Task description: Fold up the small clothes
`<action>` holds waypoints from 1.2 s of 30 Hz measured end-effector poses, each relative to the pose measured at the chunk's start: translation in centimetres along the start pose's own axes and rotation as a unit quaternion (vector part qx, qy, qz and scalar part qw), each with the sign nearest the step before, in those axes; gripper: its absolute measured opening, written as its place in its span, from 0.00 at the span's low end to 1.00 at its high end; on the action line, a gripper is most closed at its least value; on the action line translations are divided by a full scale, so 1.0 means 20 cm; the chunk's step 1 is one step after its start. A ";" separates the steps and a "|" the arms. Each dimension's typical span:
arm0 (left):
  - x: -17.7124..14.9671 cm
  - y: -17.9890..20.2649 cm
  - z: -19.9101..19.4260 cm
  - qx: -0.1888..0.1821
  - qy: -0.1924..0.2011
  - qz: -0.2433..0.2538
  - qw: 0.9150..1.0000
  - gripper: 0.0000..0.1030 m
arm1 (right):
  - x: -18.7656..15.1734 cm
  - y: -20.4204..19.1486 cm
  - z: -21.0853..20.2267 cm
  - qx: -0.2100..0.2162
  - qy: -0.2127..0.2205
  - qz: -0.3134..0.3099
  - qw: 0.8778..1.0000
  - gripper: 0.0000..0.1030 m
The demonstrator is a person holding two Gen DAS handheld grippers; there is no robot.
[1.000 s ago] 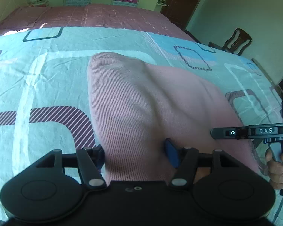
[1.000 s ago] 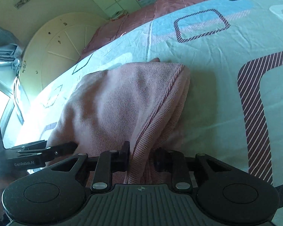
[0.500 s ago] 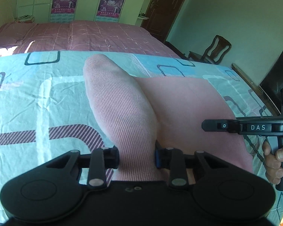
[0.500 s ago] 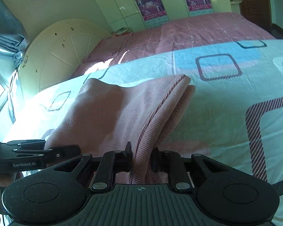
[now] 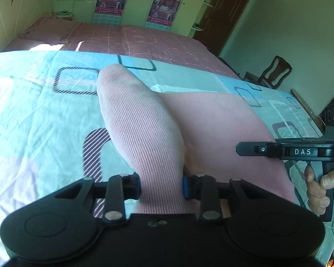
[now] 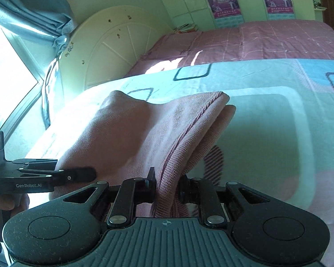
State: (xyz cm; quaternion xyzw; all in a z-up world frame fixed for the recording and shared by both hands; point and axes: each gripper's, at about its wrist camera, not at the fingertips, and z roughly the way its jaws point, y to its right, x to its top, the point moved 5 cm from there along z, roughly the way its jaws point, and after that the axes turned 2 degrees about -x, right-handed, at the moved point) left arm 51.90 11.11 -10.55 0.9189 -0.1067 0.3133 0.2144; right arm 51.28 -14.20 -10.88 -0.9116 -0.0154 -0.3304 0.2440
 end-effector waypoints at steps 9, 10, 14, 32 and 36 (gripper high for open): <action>-0.20 -0.35 0.03 -0.028 -0.015 -0.096 0.995 0.55 | -0.19 0.02 0.34 -0.018 -0.061 0.049 0.997 0.17; -0.22 -0.37 0.03 -0.031 -0.006 -0.104 0.994 0.58 | -0.20 0.05 0.34 -0.009 -0.058 0.065 0.996 0.18; -0.24 -0.42 0.01 -0.061 0.019 -0.136 0.989 0.59 | -0.18 0.07 0.32 0.000 -0.056 0.070 0.996 0.19; -0.02 -0.32 0.01 0.037 0.045 -0.034 0.998 0.55 | -0.03 0.11 0.21 -0.104 0.042 0.023 0.993 0.24; 0.11 -0.24 0.03 0.049 0.067 0.002 0.997 0.49 | 0.05 0.04 0.23 -0.114 0.059 -0.012 0.992 0.24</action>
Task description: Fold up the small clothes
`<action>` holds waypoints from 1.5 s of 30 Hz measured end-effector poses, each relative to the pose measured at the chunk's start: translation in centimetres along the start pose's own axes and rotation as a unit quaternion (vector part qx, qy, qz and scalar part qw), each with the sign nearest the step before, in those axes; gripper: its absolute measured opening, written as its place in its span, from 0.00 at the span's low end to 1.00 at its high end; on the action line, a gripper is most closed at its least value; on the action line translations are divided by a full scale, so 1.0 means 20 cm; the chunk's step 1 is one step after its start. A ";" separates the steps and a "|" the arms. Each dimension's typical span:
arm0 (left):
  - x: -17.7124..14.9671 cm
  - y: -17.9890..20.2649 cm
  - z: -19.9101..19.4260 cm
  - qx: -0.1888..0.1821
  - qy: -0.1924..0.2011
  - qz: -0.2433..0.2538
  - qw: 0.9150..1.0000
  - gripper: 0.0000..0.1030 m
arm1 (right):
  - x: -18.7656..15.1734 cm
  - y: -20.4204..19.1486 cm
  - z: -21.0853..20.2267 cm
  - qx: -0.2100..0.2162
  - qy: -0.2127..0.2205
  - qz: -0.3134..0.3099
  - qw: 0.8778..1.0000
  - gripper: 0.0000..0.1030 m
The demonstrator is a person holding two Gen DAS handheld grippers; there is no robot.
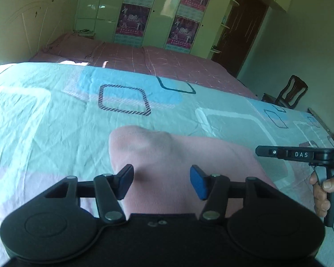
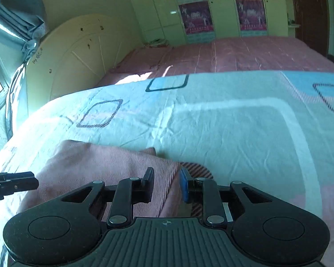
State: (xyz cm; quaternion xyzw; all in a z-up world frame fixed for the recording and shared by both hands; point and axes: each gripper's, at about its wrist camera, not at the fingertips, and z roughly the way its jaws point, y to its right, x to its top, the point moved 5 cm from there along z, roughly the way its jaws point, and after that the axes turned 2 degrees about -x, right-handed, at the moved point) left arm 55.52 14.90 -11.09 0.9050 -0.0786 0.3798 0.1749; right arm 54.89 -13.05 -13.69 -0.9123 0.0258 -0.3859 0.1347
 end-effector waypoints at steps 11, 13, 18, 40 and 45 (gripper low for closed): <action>-0.15 0.04 -0.05 0.030 -0.036 0.054 0.997 0.46 | -0.13 -0.12 0.00 -0.019 -0.041 -0.104 0.994 0.24; -0.23 0.05 -0.12 0.030 -0.036 0.049 0.998 0.46 | -0.19 -0.18 -0.11 0.006 -0.038 -0.116 0.992 0.24; -0.41 0.05 -0.26 0.040 -0.010 0.004 0.999 0.47 | -0.43 -0.30 -0.26 0.027 -0.060 -0.185 0.980 0.24; -0.89 0.26 -0.61 0.104 -0.030 -0.012 0.994 0.46 | -0.80 -0.19 -0.50 -0.014 -0.056 -0.157 0.986 0.23; -0.95 0.33 -0.67 0.120 -0.032 0.000 0.992 0.46 | -0.85 -0.21 -0.63 -0.013 -0.046 -0.133 0.990 0.23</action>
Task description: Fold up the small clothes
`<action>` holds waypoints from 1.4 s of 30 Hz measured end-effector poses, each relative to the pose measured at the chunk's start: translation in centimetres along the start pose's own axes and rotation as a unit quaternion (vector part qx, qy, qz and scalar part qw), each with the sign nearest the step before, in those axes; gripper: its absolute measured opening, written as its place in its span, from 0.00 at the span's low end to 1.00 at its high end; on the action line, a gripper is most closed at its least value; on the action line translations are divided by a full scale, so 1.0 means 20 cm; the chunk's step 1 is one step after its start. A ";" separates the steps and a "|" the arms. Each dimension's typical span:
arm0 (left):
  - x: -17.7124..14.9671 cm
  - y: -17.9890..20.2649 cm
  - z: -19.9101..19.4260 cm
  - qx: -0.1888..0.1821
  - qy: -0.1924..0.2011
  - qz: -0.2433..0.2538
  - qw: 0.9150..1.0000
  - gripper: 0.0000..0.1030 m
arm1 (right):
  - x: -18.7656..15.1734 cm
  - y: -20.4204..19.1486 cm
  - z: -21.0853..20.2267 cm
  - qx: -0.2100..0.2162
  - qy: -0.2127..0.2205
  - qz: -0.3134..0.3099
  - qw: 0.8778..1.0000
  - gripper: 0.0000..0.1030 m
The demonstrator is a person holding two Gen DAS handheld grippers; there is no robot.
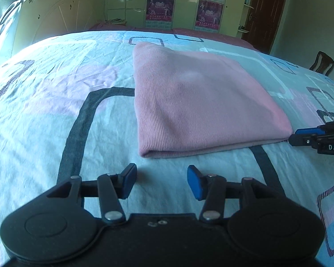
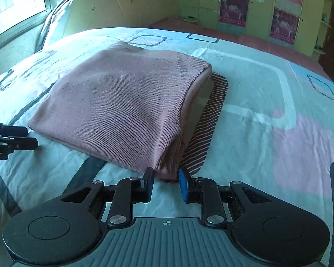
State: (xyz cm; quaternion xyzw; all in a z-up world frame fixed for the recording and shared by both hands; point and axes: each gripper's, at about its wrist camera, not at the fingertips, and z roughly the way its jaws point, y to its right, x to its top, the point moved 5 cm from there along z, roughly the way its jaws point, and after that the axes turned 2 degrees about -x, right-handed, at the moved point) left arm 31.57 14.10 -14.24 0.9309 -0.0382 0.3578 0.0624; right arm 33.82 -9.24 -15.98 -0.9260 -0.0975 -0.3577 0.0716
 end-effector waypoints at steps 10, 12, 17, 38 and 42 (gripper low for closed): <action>-0.09 0.12 -0.25 0.015 0.036 0.012 0.999 0.68 | -0.15 -0.05 -0.33 0.005 0.034 0.046 0.998 0.24; -0.10 0.17 -0.32 0.028 0.065 0.016 0.997 1.00 | -0.17 -0.07 -0.40 0.002 0.041 0.052 0.998 0.25; -0.14 0.27 -0.51 0.024 0.104 0.025 0.994 0.99 | -0.21 -0.13 -0.54 -0.026 0.078 0.053 0.995 1.00; -0.32 0.51 -1.04 0.026 0.143 0.033 0.989 0.99 | -0.50 -0.31 -1.19 -0.050 0.143 0.081 0.985 1.00; -0.33 0.53 -1.07 0.026 0.146 0.026 0.989 0.99 | -0.51 -0.30 -1.22 -0.055 0.148 0.088 0.984 1.00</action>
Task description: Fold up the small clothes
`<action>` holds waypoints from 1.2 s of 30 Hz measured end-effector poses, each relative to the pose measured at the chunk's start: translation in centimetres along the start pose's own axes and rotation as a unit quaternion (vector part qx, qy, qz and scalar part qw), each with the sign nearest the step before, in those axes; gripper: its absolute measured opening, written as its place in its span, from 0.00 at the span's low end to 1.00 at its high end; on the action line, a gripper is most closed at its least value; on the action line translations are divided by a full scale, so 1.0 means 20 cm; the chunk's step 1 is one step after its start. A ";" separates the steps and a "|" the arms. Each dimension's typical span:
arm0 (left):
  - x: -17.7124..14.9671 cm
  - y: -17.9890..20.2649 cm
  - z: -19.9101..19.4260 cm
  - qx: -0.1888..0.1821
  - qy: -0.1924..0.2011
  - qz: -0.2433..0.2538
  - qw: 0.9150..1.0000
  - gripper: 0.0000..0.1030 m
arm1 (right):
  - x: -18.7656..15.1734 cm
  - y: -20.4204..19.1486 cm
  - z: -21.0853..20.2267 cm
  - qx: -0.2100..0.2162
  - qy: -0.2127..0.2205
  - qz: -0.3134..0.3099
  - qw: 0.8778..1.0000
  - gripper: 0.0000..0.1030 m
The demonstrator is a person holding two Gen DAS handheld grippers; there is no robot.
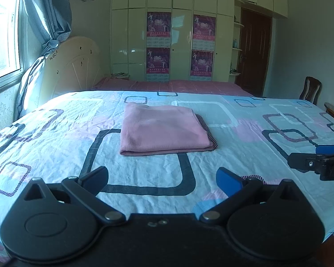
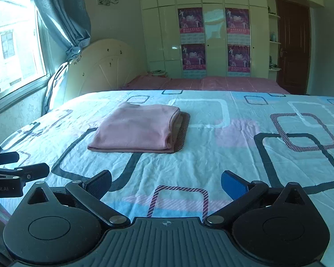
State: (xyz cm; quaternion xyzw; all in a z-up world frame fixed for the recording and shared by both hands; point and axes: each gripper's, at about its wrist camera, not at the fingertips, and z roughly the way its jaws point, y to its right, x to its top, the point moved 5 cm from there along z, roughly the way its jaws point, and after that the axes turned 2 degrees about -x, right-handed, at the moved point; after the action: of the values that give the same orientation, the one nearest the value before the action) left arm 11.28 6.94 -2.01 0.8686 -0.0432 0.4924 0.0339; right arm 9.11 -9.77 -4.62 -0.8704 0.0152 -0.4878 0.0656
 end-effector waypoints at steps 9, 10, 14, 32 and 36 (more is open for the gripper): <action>0.03 0.03 -0.04 0.004 0.019 0.005 1.000 0.99 | 0.04 0.01 -0.08 0.002 0.021 -0.015 1.000 1.00; 0.04 0.03 -0.04 0.004 0.020 0.005 1.000 0.99 | 0.04 0.02 -0.08 0.002 0.021 -0.015 1.000 1.00; 0.04 0.04 -0.04 0.003 0.022 0.008 1.000 0.99 | 0.03 0.04 -0.08 0.002 0.019 -0.014 1.000 1.00; 0.04 0.04 -0.06 0.000 0.022 0.011 1.000 0.99 | 0.05 0.04 -0.10 0.006 0.022 -0.019 1.000 1.00; 0.04 0.05 -0.06 -0.002 0.022 0.012 1.000 0.99 | 0.06 0.05 -0.10 0.007 0.023 -0.020 1.000 1.00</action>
State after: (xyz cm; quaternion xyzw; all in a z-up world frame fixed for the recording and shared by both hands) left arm 10.60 6.07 -0.76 0.8568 -0.0540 0.5119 0.0307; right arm 8.05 -11.05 -2.78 -0.8586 -0.0043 -0.5089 0.0612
